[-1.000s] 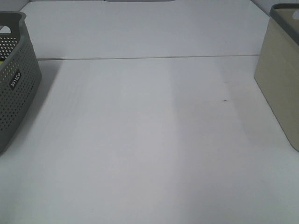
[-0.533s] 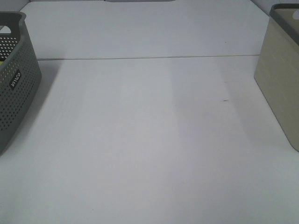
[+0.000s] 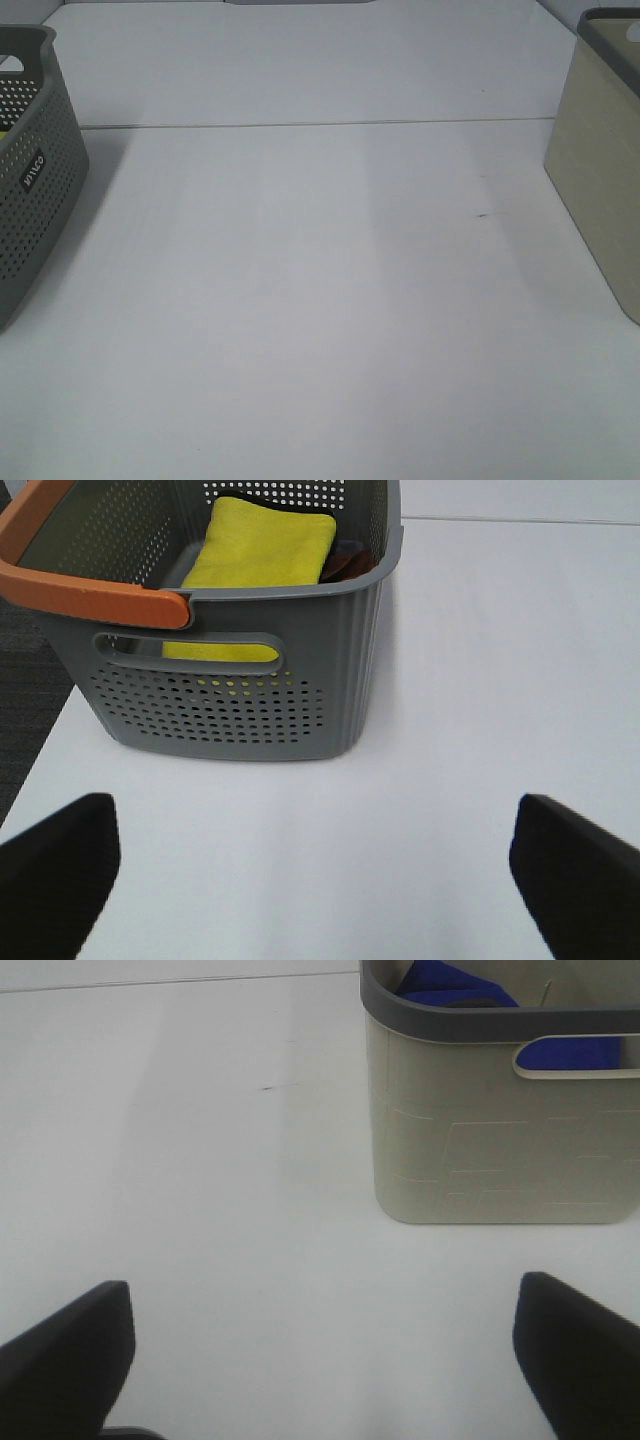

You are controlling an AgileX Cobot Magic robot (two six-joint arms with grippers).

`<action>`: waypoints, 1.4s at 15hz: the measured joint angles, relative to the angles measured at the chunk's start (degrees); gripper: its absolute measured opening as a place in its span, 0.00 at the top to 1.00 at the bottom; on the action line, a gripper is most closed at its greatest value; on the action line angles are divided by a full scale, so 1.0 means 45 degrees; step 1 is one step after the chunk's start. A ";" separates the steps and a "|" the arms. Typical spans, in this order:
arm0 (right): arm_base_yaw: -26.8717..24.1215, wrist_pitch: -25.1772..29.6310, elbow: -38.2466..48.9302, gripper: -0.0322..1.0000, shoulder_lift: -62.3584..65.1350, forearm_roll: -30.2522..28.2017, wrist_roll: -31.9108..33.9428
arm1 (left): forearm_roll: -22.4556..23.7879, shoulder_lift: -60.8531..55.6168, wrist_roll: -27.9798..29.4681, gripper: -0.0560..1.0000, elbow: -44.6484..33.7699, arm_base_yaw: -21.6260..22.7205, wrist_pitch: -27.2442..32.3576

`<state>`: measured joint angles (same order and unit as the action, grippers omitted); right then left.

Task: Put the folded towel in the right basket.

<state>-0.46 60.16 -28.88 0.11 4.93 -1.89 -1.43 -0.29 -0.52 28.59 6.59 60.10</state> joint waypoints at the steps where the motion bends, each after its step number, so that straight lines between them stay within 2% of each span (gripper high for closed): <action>1: 0.0000 0.0000 0.0000 0.02 0.0025 0.0000 0.0000 | -0.0013 0.0000 -0.0076 0.01 0.0000 0.0000 0.0000; 21: 0.0000 0.0000 0.0000 0.02 0.0025 0.0000 0.0000 | -0.0076 0.0000 -0.0166 0.01 0.0000 0.0000 0.0000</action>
<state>-0.46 60.16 -28.88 0.23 4.93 -1.89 -1.78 -0.29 -1.26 28.59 6.59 60.10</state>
